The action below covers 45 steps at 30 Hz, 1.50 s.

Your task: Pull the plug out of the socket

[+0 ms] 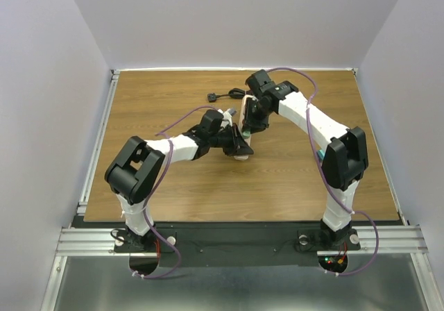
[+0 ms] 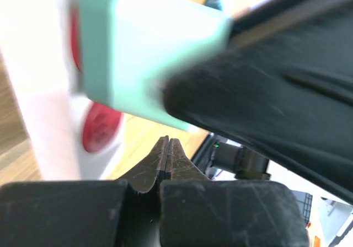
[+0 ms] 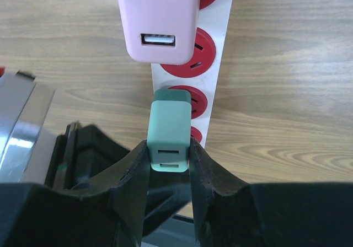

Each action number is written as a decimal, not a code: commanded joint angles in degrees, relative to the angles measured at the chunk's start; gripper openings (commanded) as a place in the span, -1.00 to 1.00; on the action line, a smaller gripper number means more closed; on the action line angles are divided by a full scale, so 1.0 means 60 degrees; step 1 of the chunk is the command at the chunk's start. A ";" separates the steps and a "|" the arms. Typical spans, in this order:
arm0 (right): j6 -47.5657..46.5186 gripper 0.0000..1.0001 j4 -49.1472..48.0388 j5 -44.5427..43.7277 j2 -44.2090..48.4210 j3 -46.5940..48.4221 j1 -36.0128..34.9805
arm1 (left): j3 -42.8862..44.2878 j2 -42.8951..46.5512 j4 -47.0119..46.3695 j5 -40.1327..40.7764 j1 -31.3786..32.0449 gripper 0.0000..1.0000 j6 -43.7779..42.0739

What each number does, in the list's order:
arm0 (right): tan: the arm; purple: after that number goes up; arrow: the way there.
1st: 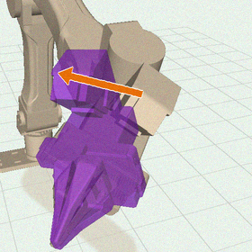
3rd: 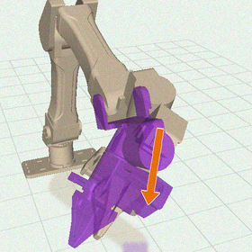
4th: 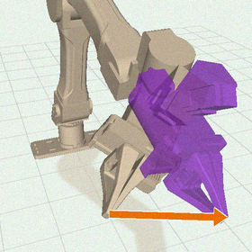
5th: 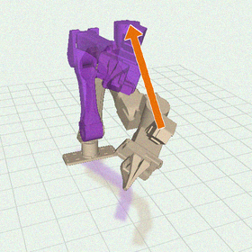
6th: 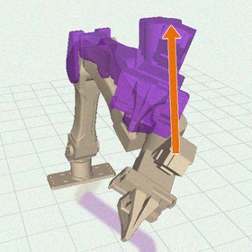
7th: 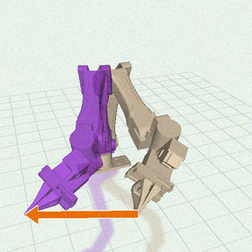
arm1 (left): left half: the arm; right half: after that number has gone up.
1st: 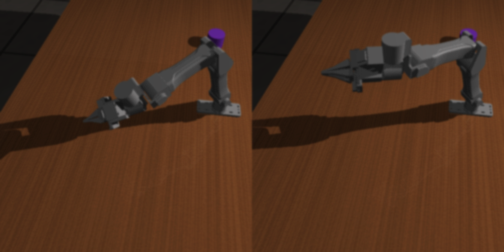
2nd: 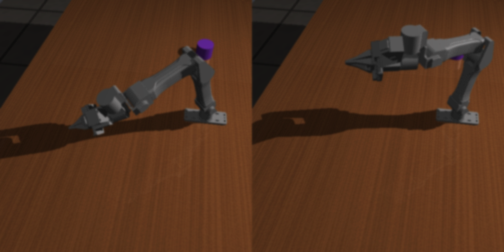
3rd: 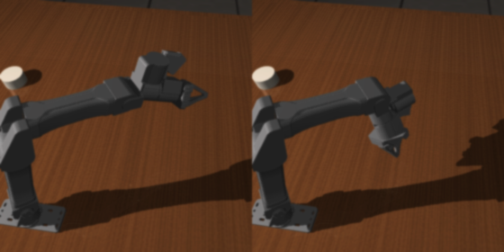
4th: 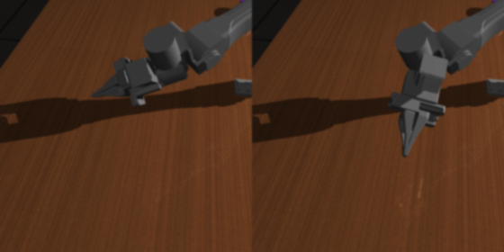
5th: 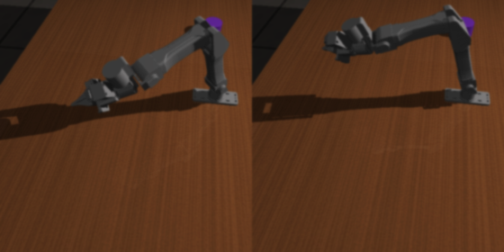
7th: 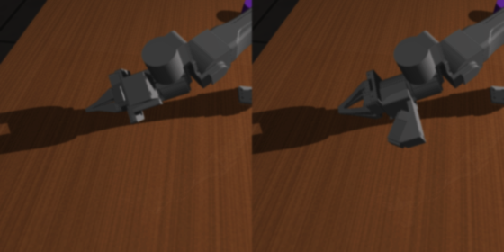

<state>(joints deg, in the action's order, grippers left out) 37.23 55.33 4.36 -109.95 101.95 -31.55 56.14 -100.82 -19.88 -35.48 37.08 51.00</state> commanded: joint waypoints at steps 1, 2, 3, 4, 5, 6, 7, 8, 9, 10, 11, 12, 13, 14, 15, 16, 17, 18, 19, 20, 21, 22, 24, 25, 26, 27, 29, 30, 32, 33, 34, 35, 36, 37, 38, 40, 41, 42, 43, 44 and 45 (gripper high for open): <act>-0.0156 -0.99 -0.0345 0.0737 0.0936 -0.0335 -0.0074 | 0.0033 -0.0101 -0.0481 0.0069 0.0046 -1.00 -0.0560; -0.0185 -0.99 -0.0345 0.0927 0.1083 -0.0757 -0.0088 | 0.0120 -0.0261 -0.0466 0.0127 0.0031 -1.00 -0.0648; -0.0185 -0.99 -0.0374 0.0958 0.1215 -0.0950 -0.0117 | 0.0150 -0.0379 -0.0452 0.0157 -0.0013 -1.00 -0.0707; -0.0258 -0.99 -0.0345 0.0943 0.1361 -0.1140 -0.0132 | 0.0165 -0.0482 -0.0452 0.0186 -0.0057 -1.00 -0.0751; -0.0273 -0.99 -0.0345 0.0972 0.1609 -0.1331 -0.0118 | 0.0179 -0.0700 -0.0437 0.0143 -0.0101 -1.00 -0.0781; -0.0316 -0.99 -0.0345 0.1016 0.1727 -0.1594 -0.0118 | 0.0180 -0.0789 -0.0480 0.0099 -0.0173 -1.00 -0.0795; -0.0389 -0.99 -0.0330 0.1219 0.1859 -0.1727 -0.0118 | 0.0194 -0.0892 -0.0495 0.0012 -0.0189 -1.00 -0.0853; -0.0463 -0.99 -0.0316 0.1381 0.1875 -0.1815 -0.0118 | 0.0194 -0.0922 -0.0495 0.0011 -0.0189 -1.00 -0.0883; -0.0565 -0.99 -0.0243 0.1615 0.1861 -0.1932 -0.0132 | 0.0180 -0.0951 -0.0539 -0.0105 -0.0189 -1.00 -0.0869; -0.0580 -0.99 -0.0228 0.1617 0.1860 -0.1977 -0.0118 | 0.0151 -0.0980 -0.0583 -0.0179 -0.0189 -1.00 -0.0854; -0.0581 -0.99 -0.0242 0.1574 0.1860 -0.2050 -0.0118 | 0.0150 -0.1068 -0.0641 -0.0238 -0.0174 -1.00 -0.0825; -0.0595 -0.99 -0.0228 0.1530 0.1846 -0.2080 -0.0132 | 0.0150 -0.1098 -0.0685 -0.0282 -0.0160 -1.00 -0.0810; -0.0624 -0.99 -0.0242 0.1486 0.1788 -0.2094 -0.0118 | 0.0150 -0.1141 -0.0700 -0.0297 -0.0145 -1.00 -0.0796; -0.0653 -0.99 -0.0242 0.1471 0.1744 -0.2080 -0.0118 | 0.0136 -0.1243 -0.0744 -0.0311 -0.0130 -1.00 -0.0795; -0.0668 -0.99 -0.0242 0.1456 0.1613 -0.2065 -0.0132 | 0.0107 -0.1317 -0.0846 -0.0355 -0.0116 -1.00 -0.0752; -0.0712 -0.99 -0.0257 0.1441 0.1524 -0.2022 -0.0132 | 0.0092 -0.1419 -0.0905 -0.0428 -0.0087 -1.00 -0.0723; -0.0712 -0.99 -0.0257 0.1282 0.1436 -0.2007 -0.0132 | 0.0034 -0.1609 -0.1080 -0.0472 -0.0072 -1.00 -0.0679; -0.0727 -0.99 -0.0257 0.1193 0.1262 -0.1992 -0.0132 | -0.0010 -0.1712 -0.1168 -0.0502 -0.0043 -1.00 -0.0620; -0.0713 -0.99 -0.0329 0.1120 0.1202 -0.1992 -0.0118 | -0.0054 -0.1800 -0.1256 -0.0502 -0.0013 -1.00 -0.0591; -0.0698 -0.99 -0.0388 0.0959 0.1129 -0.1992 -0.0132 | -0.0127 -0.1990 -0.1402 -0.0487 0.0045 -1.00 -0.0547; -0.0596 -0.99 -0.0548 0.0856 0.1084 -0.2035 -0.0132 | -0.0172 -0.2064 -0.1491 -0.0444 0.0075 -1.00 -0.0474; -0.0537 -0.99 -0.0651 0.0739 0.1099 -0.2094 -0.0132 | -0.0201 -0.2152 -0.1550 -0.0429 0.0104 -1.00 -0.0430; -0.0435 -0.99 -0.0886 0.0359 0.1113 -0.2342 -0.0147 | -0.0318 -0.2488 -0.1826 -0.0428 0.0133 -1.00 -0.0371; -0.0376 -0.99 -0.1017 0.0212 0.1128 -0.2460 -0.0147 | -0.0362 -0.2591 -0.1944 -0.0443 0.0133 -1.00 -0.0298; -0.0317 -0.99 -0.1338 -0.0065 0.1128 -0.2620 -0.0161 | -0.0391 -0.2824 -0.2033 -0.0458 0.0133 -1.00 -0.0225; -0.0288 -0.99 -0.1515 -0.0169 0.1113 -0.2781 -0.0162 | -0.0421 -0.2942 -0.2150 -0.0472 0.0133 -1.00 -0.0195; -0.0229 -0.99 -0.2042 -0.0462 0.1099 -0.3250 -0.0176 | -0.0421 -0.3250 -0.2238 -0.0487 0.0133 -1.00 -0.0166; -0.0200 -0.99 -0.2218 -0.0536 0.1113 -0.3556 -0.0176 | -0.0450 -0.3338 -0.2326 -0.0502 0.0133 -1.00 -0.0151; -0.0098 -0.99 -0.2628 -0.0668 0.1084 -0.3749 -0.0191 | -0.0465 -0.3514 -0.2370 -0.0531 0.0133 -1.00 -0.0180; -0.0054 -0.99 -0.2717 -0.0668 0.1041 -0.3822 -0.0205 | -0.0508 -0.3558 -0.2414 -0.0531 0.0119 -1.00 -0.0180; -0.0039 -0.99 -0.2776 -0.0668 0.1026 -0.3823 -0.0191 | -0.0523 -0.3573 -0.2414 -0.0531 0.0104 -1.00 -0.0195; 0.0005 -0.92 -0.2893 -0.0668 0.1011 -0.3852 -0.0191 | -0.0524 -0.3631 -0.2443 -0.0560 0.0104 -1.00 -0.0224; 0.0020 -0.85 -0.2937 -0.0915 0.0938 -0.3838 -0.0205 | -0.0553 -0.3647 -0.2429 -0.0560 0.0090 -1.00 -0.0224; 0.0035 -0.54 -0.2967 -0.0932 0.0880 -0.3751 -0.0191 | -0.0553 -0.3690 -0.2458 -0.0589 0.0046 -1.00 -0.0239; 0.0006 -0.46 -0.2967 -0.0917 0.0821 -0.3677 -0.0191 | -0.0567 -0.3734 -0.2487 -0.0604 0.0017 -1.00 -0.0224; 0.0005 -0.22 -0.2967 -0.0946 0.0602 -0.3531 -0.0205 | -0.0597 -0.3807 -0.2473 -0.0634 -0.0057 -1.00 -0.0268; 0.0005 -0.14 -0.2952 -0.0990 0.0514 -0.3501 -0.0205 | -0.0611 -0.3837 -0.2473 -0.0648 -0.0071 -1.00 -0.0268; 0.0005 -0.07 -0.2952 -0.0990 0.0455 -0.3457 -0.0205 | -0.0626 -0.3866 -0.2487 -0.0663 -0.0086 -1.00 -0.0297; 0.0005 0.06 -0.2967 -0.0990 0.0309 -0.3428 -0.0205 | -0.0612 -0.3895 -0.2473 -0.0649 -0.0115 -1.00 -0.0326; 0.0034 0.12 -0.2952 -0.0976 0.0250 -0.3413 -0.0220 | -0.0640 -0.3939 -0.2487 -0.0648 -0.0159 -1.00 -0.0341; 0.0064 0.17 -0.2967 -0.0990 0.0177 -0.3369 -0.0206 | -0.0670 -0.3969 -0.2488 -0.0663 -0.0174 -1.00 -0.0341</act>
<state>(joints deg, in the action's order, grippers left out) 37.45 37.52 -1.96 -105.82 80.99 -31.55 55.37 -119.96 -43.46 -46.33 37.63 54.24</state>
